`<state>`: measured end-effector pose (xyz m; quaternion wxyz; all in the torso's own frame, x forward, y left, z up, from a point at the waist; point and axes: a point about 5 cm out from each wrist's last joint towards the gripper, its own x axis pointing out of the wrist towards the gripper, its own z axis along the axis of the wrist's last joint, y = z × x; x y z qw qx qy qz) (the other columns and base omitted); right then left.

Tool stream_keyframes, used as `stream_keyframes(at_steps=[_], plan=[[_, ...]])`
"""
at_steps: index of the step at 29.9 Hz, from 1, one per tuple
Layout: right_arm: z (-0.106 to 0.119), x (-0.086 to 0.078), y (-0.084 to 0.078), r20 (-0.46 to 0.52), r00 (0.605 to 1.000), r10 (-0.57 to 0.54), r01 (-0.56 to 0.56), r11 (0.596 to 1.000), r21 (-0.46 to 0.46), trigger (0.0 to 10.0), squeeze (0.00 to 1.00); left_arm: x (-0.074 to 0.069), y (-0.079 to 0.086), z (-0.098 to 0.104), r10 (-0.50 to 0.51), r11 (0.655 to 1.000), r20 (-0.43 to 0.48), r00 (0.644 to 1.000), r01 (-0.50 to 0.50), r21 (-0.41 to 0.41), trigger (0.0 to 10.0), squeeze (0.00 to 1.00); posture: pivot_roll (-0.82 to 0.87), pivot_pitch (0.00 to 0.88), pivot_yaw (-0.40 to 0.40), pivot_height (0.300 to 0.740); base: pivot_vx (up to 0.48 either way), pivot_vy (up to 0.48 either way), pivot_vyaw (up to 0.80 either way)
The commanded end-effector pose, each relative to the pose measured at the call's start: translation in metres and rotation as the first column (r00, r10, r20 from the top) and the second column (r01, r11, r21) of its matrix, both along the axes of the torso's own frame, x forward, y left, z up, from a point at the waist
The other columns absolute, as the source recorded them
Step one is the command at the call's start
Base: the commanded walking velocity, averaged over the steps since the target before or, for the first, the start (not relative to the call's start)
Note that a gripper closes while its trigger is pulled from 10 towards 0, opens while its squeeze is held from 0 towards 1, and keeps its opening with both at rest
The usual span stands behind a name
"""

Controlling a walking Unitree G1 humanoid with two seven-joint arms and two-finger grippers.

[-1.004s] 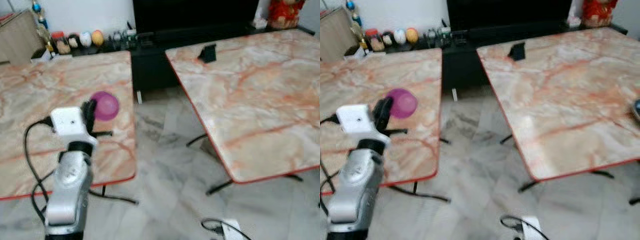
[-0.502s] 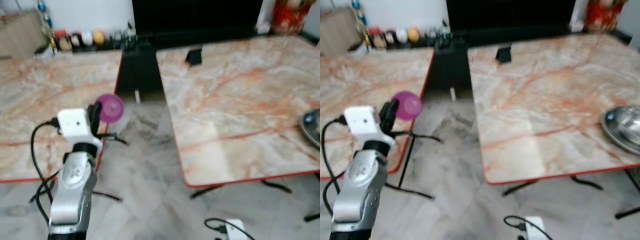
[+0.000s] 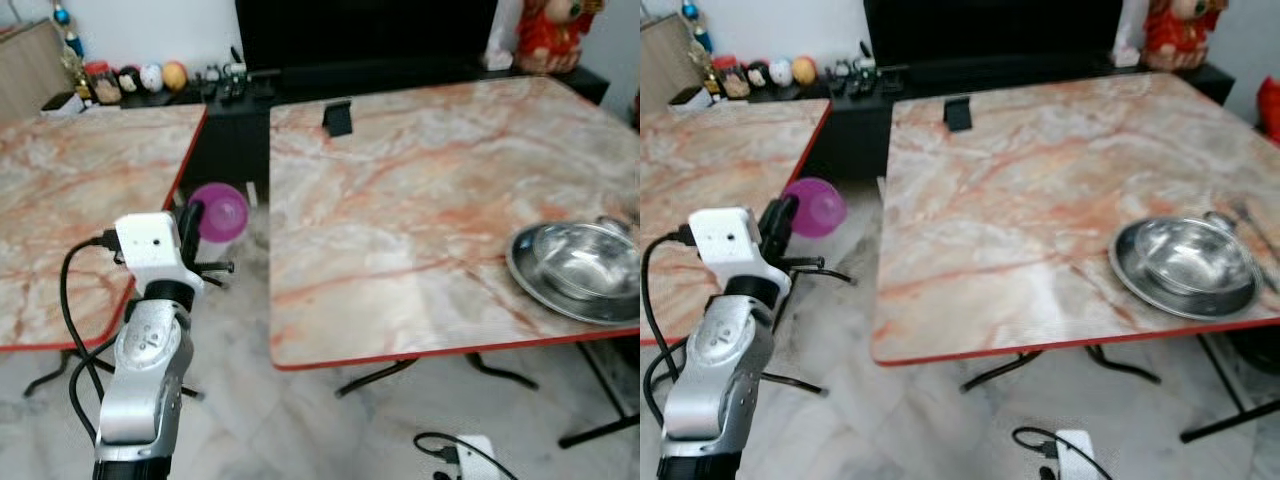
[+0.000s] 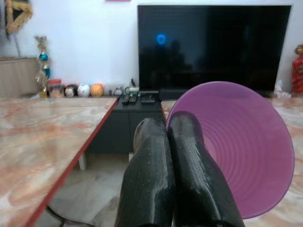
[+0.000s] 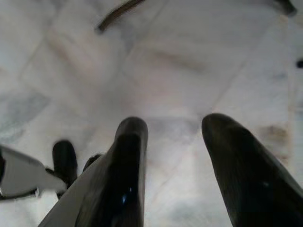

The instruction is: Setting the table

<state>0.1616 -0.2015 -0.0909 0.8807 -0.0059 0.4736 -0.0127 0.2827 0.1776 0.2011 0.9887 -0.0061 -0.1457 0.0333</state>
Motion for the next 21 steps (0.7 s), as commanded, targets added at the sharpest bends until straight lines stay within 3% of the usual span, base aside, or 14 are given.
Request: stream_keyframes(at_steps=[1,21], plan=[[-0.002,-0.002,0.008,-0.010,1.000,0.004,-0.004,1.000,0.017,10.0,0.00,0.000,0.006,0.004,0.025,1.000,0.016,1.000,-0.025,0.011,10.0,0.00,-0.04,0.000,0.047,0.707,0.000,-0.394,0.00],[-0.002,-0.001,0.006,-0.013,1.000,0.016,-0.016,1.000,0.010,10.0,0.00,-0.001,0.017,0.007,0.065,0.997,0.030,0.997,-0.066,0.032,10.0,0.00,-0.04,0.000,0.032,0.707,0.000,-0.402,0.00]])
